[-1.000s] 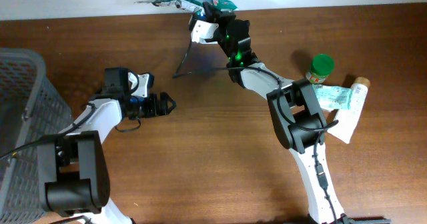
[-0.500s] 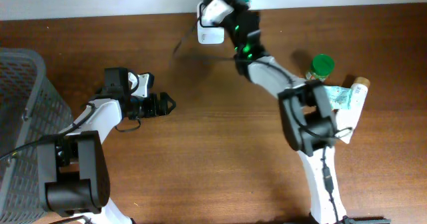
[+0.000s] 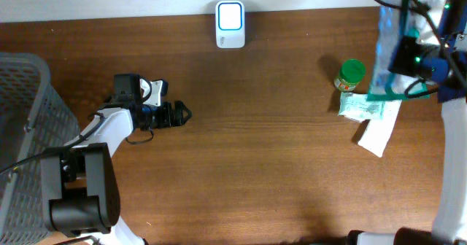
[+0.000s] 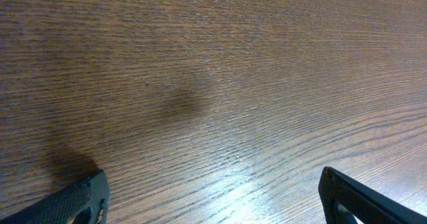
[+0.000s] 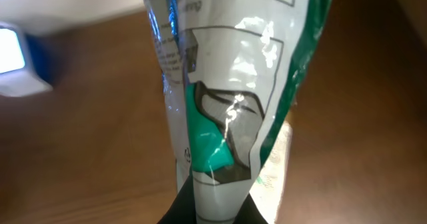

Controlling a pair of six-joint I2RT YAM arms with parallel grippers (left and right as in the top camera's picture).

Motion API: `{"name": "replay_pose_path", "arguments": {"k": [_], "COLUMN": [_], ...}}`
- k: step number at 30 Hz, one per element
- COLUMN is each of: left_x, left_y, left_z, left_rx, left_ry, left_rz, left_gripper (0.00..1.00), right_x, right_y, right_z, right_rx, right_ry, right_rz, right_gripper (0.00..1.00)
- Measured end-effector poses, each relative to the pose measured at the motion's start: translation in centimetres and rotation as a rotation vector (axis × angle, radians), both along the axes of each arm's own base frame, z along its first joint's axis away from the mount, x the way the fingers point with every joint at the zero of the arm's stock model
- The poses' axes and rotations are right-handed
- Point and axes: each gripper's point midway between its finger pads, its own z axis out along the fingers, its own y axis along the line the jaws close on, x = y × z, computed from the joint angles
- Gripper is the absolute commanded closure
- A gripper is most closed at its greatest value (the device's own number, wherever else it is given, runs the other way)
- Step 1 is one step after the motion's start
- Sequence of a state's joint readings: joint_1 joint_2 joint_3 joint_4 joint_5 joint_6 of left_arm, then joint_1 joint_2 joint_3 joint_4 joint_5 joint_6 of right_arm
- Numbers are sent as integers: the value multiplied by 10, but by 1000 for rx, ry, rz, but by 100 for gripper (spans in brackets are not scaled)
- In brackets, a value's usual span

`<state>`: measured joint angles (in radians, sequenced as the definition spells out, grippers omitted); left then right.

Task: Scan the item barcode
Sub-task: 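Carry the glove package right and lay it on the other items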

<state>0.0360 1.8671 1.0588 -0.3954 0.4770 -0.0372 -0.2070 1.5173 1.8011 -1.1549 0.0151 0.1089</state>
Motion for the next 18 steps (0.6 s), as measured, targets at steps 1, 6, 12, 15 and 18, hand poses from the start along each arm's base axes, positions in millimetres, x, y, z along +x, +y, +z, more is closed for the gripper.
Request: {"name": "replay_pose_path", "arguments": {"k": [1,6,12,15,18], "left_x": [0,0,0,0,0], "left_y": [0,0,0,0,0], "left_z": [0,0,0,0,0], "left_rx": [1,2,2,3,1], "left_ry": [0,0,0,0,0], "left_rz": [0,0,1,1,1], "left_gripper": [1,1,1,1,1], "right_x": [-1,7,19,-4,-49], "right_y": [-22,-62,-55,-25,36], "right_z": [-30,-176,-125,-18,71], "right_rx": [52,299,346,305,221], "right_ry": [79,419,347,167,-39], "right_rz": [-92,-280,-258,-135,57], "right_gripper": [96,18,2,2,2]}}
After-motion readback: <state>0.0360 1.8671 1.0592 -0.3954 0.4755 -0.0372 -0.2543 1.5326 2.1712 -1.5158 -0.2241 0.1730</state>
